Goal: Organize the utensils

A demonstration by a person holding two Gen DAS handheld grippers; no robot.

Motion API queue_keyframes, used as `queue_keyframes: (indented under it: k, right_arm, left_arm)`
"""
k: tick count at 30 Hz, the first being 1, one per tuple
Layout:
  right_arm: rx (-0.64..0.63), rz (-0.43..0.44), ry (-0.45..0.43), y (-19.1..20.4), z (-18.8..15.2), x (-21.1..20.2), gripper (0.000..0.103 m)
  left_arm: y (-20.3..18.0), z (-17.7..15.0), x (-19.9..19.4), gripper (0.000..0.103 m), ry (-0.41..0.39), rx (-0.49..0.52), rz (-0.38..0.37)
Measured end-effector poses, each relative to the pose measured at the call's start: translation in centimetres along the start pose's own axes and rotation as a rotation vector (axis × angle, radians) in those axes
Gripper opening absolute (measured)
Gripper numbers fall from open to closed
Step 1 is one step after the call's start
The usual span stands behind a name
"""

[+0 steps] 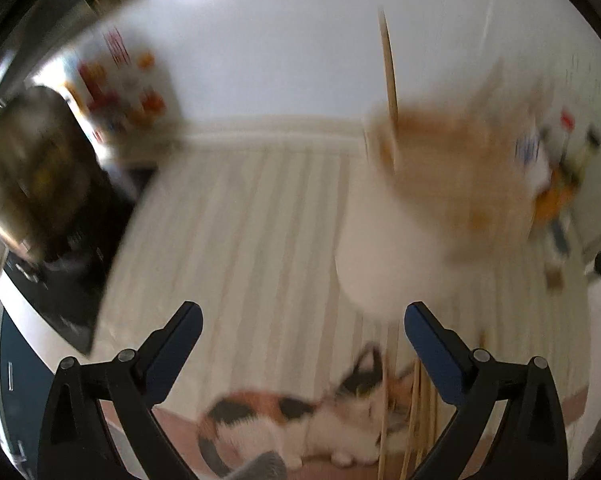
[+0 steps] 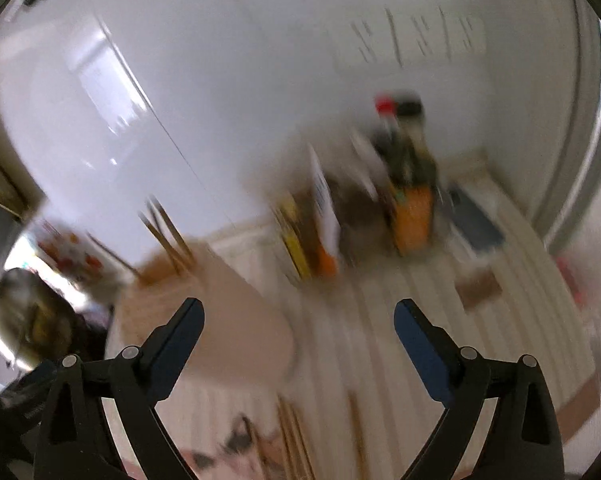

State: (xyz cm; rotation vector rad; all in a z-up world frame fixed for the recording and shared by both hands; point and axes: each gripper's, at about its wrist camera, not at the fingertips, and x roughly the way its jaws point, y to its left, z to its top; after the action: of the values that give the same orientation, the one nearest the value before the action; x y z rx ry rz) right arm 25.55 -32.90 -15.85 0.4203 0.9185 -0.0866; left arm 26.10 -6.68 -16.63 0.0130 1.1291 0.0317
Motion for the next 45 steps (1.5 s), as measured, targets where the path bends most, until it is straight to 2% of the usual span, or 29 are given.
queue_keyframes:
  k: [4, 8, 11, 12, 13, 16, 18, 20, 22, 23, 24, 30, 32, 34, 45]
  right_arm:
    - [0.009, -0.052, 0.110, -2.1, -2.8, 2.6, 0.097]
    - [-0.010, -0.094, 0.232, -3.3, -5.8, 5.6, 0.091]
    - [-0.034, -0.107, 0.308, -4.0, -7.7, 7.7, 0.070]
    - [-0.050, -0.119, 0.331, -4.1, -8.4, 8.3, 0.059]
    - [-0.066, -0.131, 0.349, -4.1, -9.1, 8.8, 0.052]
    - [-0.107, -0.145, 0.389, -4.2, -10.5, 9.9, 0.043]
    - [-0.125, -0.148, 0.405, -4.0, -11.2, 10.3, 0.043]
    - [-0.138, -0.150, 0.419, -3.8, -11.4, 10.6, 0.042]
    - [-0.147, -0.151, 0.438, -3.6, -11.9, 11.0, 0.042]
    - [-0.153, -0.153, 0.446, -3.5, -12.1, 11.2, 0.042]
    - [-0.157, -0.154, 0.453, -3.2, -12.1, 11.3, 0.043]
    - [-0.184, -0.196, 0.525, -3.0, -13.4, 12.7, 0.042]
    - [-0.210, -0.216, 0.553, -2.9, -14.0, 13.3, 0.032]
    - [-0.229, -0.227, 0.545, -2.8, -14.5, 13.2, 0.008]
    - [-0.263, -0.219, 0.598, -2.8, -16.9, 12.1, 0.008]
  left_arm:
    - [-2.1, -4.0, 5.2, 0.103, 0.165, 0.039, -0.024]
    - [-4.4, -6.7, 8.8, 0.101, 0.273, 0.072, -0.047]
    - [-5.9, -8.3, 10.5, 0.100, 0.324, 0.098, -0.055]
    - [-6.4, -8.6, 10.9, 0.093, 0.335, 0.104, -0.062]
    - [-6.9, -9.0, 11.2, 0.088, 0.348, 0.114, -0.066]
    - [-8.0, -10.1, 11.9, 0.070, 0.381, 0.131, -0.100]
    - [-8.5, -10.8, 12.4, 0.052, 0.398, 0.133, -0.102]
    - [-8.6, -11.5, 12.8, 0.039, 0.417, 0.127, -0.093]
    - [-8.9, -11.7, 12.8, 0.027, 0.397, 0.148, -0.077]
    - [-8.9, -11.8, 12.7, 0.012, 0.393, 0.154, -0.082]
    - [-8.9, -11.9, 12.8, 0.006, 0.393, 0.161, -0.082]
    - [-6.6, -11.7, 13.1, 0.004, 0.370, 0.168, -0.044]
    - [-6.0, -11.8, 13.2, 0.004, 0.368, 0.163, -0.039]
    - [-5.6, -12.1, 13.1, 0.004, 0.365, 0.158, -0.039]
    - [-3.2, -11.8, 12.3, 0.004, 0.364, 0.149, -0.062]
